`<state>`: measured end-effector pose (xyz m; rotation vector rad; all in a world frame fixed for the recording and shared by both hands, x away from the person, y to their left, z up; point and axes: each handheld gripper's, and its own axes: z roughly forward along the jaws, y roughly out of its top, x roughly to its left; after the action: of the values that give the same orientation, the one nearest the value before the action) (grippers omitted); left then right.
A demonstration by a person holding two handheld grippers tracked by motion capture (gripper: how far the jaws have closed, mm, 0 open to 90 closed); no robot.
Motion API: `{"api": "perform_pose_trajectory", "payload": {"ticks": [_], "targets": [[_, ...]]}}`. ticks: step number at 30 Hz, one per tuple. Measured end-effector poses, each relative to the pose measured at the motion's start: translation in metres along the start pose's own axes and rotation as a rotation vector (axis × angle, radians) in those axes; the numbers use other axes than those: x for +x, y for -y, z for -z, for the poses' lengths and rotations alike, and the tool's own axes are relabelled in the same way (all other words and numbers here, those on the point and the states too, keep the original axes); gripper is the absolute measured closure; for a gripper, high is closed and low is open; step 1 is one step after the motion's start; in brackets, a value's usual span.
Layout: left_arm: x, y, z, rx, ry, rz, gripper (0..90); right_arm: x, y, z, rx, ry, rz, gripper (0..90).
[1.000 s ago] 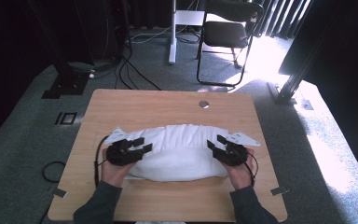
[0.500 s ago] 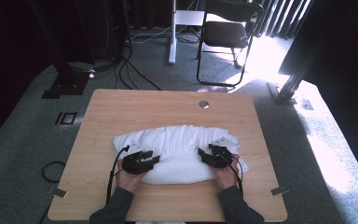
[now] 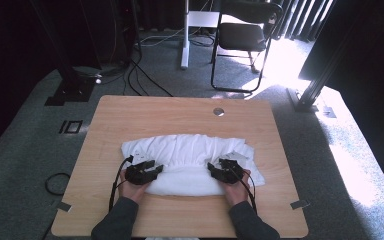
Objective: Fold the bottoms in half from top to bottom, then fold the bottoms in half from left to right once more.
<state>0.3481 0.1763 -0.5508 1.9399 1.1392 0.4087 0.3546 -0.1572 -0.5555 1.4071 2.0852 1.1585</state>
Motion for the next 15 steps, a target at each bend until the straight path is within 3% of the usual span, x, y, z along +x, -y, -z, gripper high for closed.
{"api": "perform_pose_trajectory", "payload": {"ticks": [6,10,12,15], "targets": [[0.008,0.000,0.000,-0.006,-0.013,0.022,55.6,0.003,-0.006,-0.009,0.001,-0.006,0.005,44.6],[0.014,-0.004,0.008,0.000,0.012,0.076,50.6,0.003,-0.006,-0.010,0.002,-0.013,0.003,44.4],[0.019,-0.008,0.021,-0.029,-0.040,0.077,42.9,0.002,-0.006,-0.010,0.001,-0.016,0.004,44.3],[0.036,-0.009,0.036,-0.059,-0.118,0.137,29.4,0.001,-0.006,-0.011,0.002,-0.017,0.005,44.3]]}}
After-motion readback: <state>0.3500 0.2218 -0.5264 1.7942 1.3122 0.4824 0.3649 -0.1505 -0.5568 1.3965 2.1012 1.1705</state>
